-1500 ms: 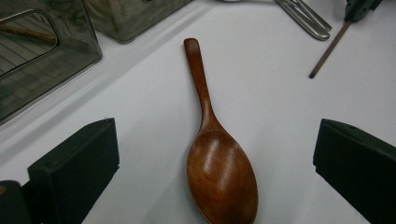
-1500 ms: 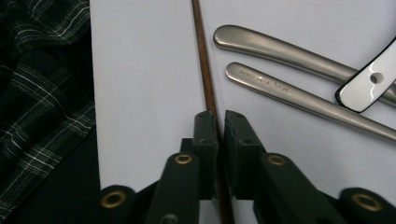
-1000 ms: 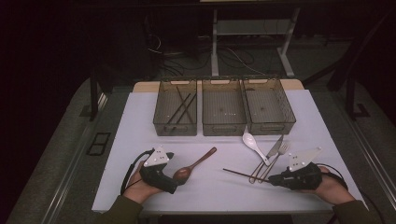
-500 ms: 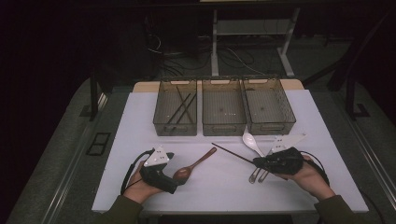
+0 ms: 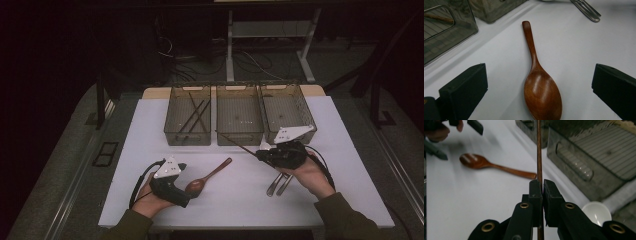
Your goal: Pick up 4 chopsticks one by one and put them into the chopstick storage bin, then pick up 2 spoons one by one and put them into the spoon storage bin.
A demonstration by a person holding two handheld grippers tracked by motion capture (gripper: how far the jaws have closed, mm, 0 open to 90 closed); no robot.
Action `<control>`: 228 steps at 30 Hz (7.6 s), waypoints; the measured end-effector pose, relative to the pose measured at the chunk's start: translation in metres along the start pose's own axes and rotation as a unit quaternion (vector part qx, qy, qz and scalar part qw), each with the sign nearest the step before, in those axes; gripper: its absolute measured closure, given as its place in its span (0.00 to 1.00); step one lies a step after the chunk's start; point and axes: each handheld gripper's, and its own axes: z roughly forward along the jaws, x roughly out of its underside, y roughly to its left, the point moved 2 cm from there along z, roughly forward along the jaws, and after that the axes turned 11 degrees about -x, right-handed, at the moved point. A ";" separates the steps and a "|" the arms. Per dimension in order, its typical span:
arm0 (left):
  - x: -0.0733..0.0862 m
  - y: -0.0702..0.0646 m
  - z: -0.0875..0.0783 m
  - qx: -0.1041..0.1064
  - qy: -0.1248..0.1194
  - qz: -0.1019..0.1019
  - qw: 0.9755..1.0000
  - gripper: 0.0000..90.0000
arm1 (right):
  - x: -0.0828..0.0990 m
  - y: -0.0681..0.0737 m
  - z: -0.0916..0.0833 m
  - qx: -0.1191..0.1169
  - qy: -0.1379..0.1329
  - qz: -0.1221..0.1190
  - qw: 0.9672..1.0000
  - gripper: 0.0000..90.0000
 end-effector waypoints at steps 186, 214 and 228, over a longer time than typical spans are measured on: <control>0.001 -0.001 0.002 -0.002 0.003 -0.003 1.000 0.00 | 0.050 -0.057 0.027 0.101 0.033 0.119 0.987 0.80; 0.002 0.002 0.001 0.002 -0.003 -0.007 1.000 0.00 | 0.035 -0.047 0.011 0.118 0.018 0.086 0.989 0.92; 0.003 0.002 0.001 0.007 -0.008 -0.009 1.000 0.00 | 0.010 -0.047 -0.005 0.114 -0.028 0.087 0.989 0.93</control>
